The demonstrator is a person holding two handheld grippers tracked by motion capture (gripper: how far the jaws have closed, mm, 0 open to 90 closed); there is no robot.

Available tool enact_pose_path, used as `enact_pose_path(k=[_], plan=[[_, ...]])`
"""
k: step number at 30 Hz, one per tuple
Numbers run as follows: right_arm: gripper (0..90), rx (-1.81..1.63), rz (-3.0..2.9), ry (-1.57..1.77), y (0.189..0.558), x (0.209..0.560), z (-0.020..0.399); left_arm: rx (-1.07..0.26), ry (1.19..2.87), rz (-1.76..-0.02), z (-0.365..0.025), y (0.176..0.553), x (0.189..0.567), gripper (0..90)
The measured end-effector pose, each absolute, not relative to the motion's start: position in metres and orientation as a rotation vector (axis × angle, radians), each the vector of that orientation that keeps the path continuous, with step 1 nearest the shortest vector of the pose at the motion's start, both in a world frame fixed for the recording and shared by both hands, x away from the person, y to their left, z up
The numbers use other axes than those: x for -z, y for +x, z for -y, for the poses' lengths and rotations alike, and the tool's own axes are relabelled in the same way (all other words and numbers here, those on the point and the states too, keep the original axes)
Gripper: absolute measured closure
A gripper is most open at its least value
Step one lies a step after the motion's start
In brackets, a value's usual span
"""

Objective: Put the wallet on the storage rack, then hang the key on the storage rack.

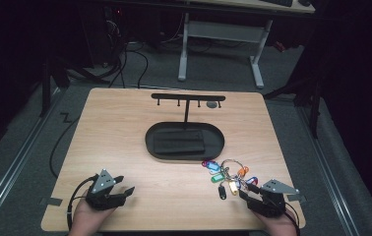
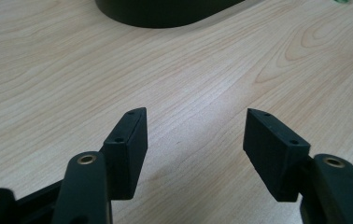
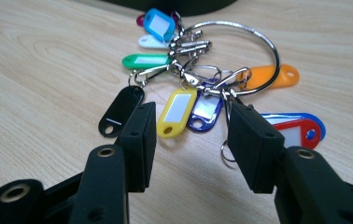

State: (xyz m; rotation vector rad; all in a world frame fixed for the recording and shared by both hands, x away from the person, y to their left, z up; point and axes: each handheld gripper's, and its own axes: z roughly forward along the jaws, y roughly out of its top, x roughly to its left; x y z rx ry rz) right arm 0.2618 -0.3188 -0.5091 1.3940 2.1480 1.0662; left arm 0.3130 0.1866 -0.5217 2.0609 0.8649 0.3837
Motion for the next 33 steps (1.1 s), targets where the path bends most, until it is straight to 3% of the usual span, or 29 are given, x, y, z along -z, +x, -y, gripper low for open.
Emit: enact_pose_path(k=[10,17,23,33], plan=[[57.0,-0.890,-2.256,1.323,0.284,0.492,0.300,-0.409,2.087,-0.823,-0.182,0.316,0.519,37.9],[72.8,-0.798,-2.371,1.236,0.305,0.483,0.284,-0.432,2.083,-0.819,-0.186,0.313,0.518,38.3],[79.8,-0.601,-2.487,1.170,0.324,0.482,0.275,-0.445,2.074,-0.823,-0.189,0.308,0.515,38.4],[82.6,-0.304,-2.694,1.028,0.351,0.479,0.263,-0.482,2.146,-0.788,-0.185,0.303,0.519,39.3]])
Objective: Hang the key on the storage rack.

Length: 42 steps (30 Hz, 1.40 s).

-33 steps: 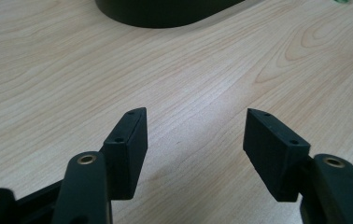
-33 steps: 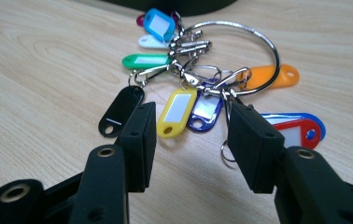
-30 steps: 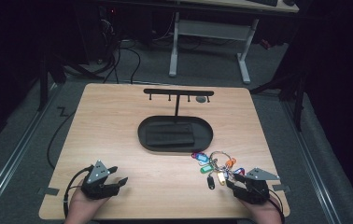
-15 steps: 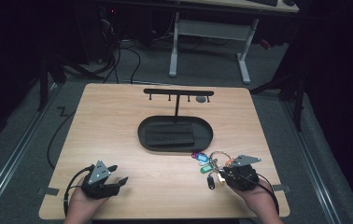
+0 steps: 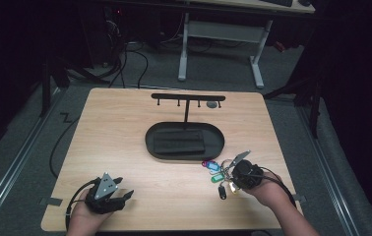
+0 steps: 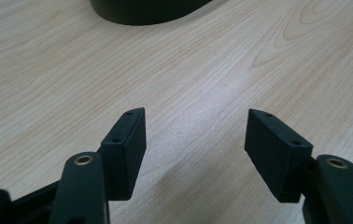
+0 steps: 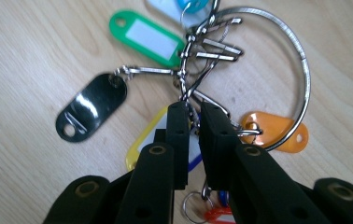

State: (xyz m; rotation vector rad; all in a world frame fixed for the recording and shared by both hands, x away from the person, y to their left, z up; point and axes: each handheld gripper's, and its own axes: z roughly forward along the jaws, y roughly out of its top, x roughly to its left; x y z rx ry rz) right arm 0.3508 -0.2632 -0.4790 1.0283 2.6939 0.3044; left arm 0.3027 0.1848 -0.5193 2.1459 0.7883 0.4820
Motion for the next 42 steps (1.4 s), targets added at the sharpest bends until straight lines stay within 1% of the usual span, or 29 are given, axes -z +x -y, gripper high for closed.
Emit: enact_pose_path(k=[2,8,20,29,33,36,42], plan=[[82.0,-0.246,-2.709,1.001,0.354,0.480,0.262,-0.484,2.142,-0.790,-0.186,0.301,0.519,39.5],[78.9,-0.219,-2.740,0.977,0.358,0.480,0.258,-0.493,2.138,-0.808,-0.193,0.298,0.518,39.5],[77.7,-0.133,-2.823,0.922,0.371,0.480,0.250,-0.485,2.148,-0.800,-0.195,0.297,0.519,39.4],[74.9,-0.103,-2.825,0.887,0.375,0.480,0.241,-0.474,2.156,-0.785,-0.192,0.300,0.520,39.4],[69.9,-0.093,-2.834,0.861,0.376,0.481,0.238,-0.470,2.153,-0.783,-0.192,0.300,0.520,39.4],[70.0,-0.053,-2.841,0.800,0.376,0.484,0.230,-0.468,2.154,-0.783,-0.193,0.300,0.520,39.4],[70.1,-0.045,-2.847,0.811,0.382,0.485,0.229,-0.464,2.150,-0.786,-0.193,0.300,0.520,39.4]])
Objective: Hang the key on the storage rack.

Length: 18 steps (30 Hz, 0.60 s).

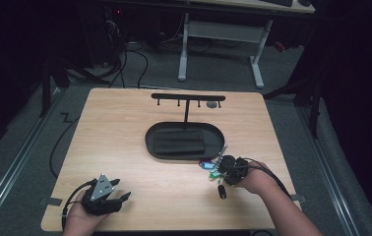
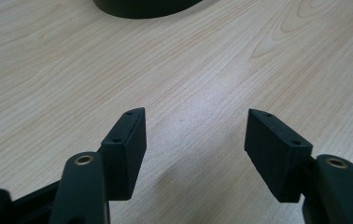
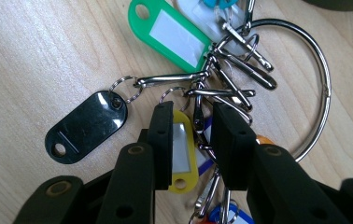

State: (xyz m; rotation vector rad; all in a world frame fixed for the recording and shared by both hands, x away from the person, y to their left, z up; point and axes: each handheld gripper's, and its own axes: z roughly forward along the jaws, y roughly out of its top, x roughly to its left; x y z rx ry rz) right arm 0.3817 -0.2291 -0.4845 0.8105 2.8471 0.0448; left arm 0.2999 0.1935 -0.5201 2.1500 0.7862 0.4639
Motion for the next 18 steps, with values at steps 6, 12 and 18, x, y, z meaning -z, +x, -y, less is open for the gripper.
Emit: enact_pose_path(k=[6,12,18], plan=[[72.7,-0.043,-2.917,0.851,0.391,0.485,0.229,-0.457,2.153,-0.790,-0.194,0.299,0.520,39.4],[84.4,-0.014,-2.908,0.935,0.393,0.485,0.228,-0.451,2.151,-0.793,-0.195,0.299,0.521,39.5],[85.1,-0.002,-2.908,0.896,0.389,0.483,0.225,-0.448,2.153,-0.793,-0.195,0.300,0.521,39.4]])
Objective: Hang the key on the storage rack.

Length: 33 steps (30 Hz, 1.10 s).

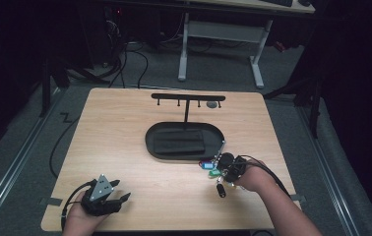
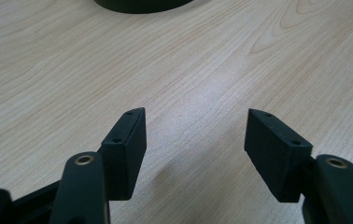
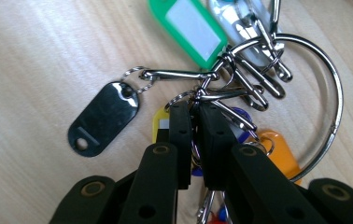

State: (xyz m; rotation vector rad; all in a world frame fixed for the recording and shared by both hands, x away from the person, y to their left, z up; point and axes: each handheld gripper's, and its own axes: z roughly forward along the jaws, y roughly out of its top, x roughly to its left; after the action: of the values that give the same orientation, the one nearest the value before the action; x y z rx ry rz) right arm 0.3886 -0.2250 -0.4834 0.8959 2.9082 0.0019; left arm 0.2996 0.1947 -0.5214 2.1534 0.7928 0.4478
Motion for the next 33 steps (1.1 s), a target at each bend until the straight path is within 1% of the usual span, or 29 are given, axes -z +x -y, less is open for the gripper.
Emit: enact_pose_path(k=[4,15,21,25,33], plan=[[85.1,-0.007,-2.919,0.889,0.385,0.480,0.224,-0.446,2.154,-0.797,-0.195,0.300,0.522,39.4],[85.2,-0.091,-2.912,0.876,0.370,0.456,0.232,-0.450,2.159,-0.790,-0.192,0.298,0.522,39.5],[85.1,-0.088,-2.882,0.852,0.362,0.436,0.234,-0.449,2.157,-0.797,-0.194,0.298,0.522,39.5],[85.1,-0.076,-2.848,0.834,0.357,0.415,0.234,-0.446,2.156,-0.796,-0.194,0.299,0.522,39.5],[85.0,-0.030,-2.837,0.803,0.353,0.399,0.229,-0.436,2.159,-0.791,-0.193,0.301,0.523,39.4]])
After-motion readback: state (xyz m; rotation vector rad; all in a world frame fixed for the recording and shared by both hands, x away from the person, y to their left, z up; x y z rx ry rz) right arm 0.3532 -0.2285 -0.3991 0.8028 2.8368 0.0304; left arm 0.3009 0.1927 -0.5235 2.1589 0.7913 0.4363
